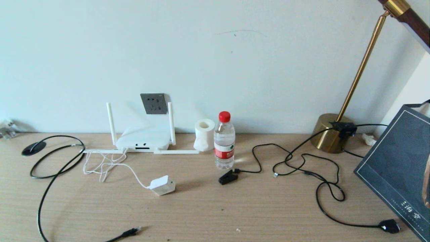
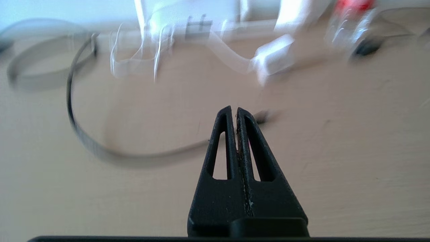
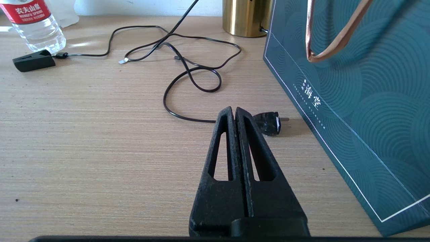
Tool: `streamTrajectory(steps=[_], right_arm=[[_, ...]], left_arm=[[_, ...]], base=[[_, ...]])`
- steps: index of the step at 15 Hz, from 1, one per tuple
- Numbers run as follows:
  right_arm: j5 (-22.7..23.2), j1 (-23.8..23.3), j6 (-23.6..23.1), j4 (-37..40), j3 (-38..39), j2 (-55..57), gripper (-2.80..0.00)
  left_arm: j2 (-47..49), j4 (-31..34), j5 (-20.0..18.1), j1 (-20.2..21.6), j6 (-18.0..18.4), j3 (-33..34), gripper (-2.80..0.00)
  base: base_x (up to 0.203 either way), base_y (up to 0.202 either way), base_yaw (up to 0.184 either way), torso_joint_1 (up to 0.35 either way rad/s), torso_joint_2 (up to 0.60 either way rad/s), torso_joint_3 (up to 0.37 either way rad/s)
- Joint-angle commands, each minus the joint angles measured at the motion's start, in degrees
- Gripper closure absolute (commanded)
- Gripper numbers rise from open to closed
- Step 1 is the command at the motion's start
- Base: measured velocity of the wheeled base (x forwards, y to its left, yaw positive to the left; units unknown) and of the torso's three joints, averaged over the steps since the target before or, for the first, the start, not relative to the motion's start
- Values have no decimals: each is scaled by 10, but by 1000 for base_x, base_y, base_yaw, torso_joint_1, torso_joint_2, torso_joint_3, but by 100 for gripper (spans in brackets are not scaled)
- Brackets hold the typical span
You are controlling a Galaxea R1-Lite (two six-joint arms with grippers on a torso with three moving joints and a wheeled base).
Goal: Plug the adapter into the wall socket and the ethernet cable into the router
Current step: Pick up plug
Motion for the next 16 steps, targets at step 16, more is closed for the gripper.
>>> streamTrajectory(steps=[16], right_arm=[[-1,0,-3,-1,0,1,0]], left_arm=[[706,-10,-162,-140,249,-408,0]], base=[[0,0,0,0,0,0]])
